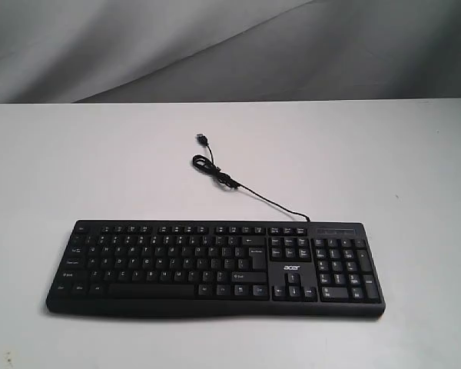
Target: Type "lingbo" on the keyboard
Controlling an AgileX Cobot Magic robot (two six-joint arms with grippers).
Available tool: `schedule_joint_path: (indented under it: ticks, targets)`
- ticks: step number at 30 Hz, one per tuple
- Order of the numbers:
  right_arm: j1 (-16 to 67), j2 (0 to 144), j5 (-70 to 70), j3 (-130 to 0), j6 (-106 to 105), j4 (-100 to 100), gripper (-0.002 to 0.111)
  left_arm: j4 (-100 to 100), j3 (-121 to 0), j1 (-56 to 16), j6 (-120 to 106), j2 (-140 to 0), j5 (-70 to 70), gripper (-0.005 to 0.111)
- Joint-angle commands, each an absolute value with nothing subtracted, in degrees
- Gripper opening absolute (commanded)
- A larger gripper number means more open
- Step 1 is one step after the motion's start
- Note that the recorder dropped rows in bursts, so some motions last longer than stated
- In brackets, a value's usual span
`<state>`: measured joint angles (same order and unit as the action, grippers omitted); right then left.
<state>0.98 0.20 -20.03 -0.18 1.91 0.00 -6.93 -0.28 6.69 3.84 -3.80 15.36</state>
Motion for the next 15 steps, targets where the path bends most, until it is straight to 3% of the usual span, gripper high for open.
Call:
schedule_joint_path:
  ticks: [1,6,15]
  targets:
    - [0.6,0.0,-19.5,0.0,1.9,-0.4,0.0,-6.7,0.0,6.8,4.0,-4.2,15.0,0.001]
    - [0.6,0.0,4.5,0.0,1.7,0.7,0.0,-6.7,0.0,6.8,4.0,-4.2,15.0,0.001]
    - [0.6,0.0,20.4,0.0,10.9,6.9,0.0,-6.7,0.0,6.8,4.0,-4.2,15.0,0.001]
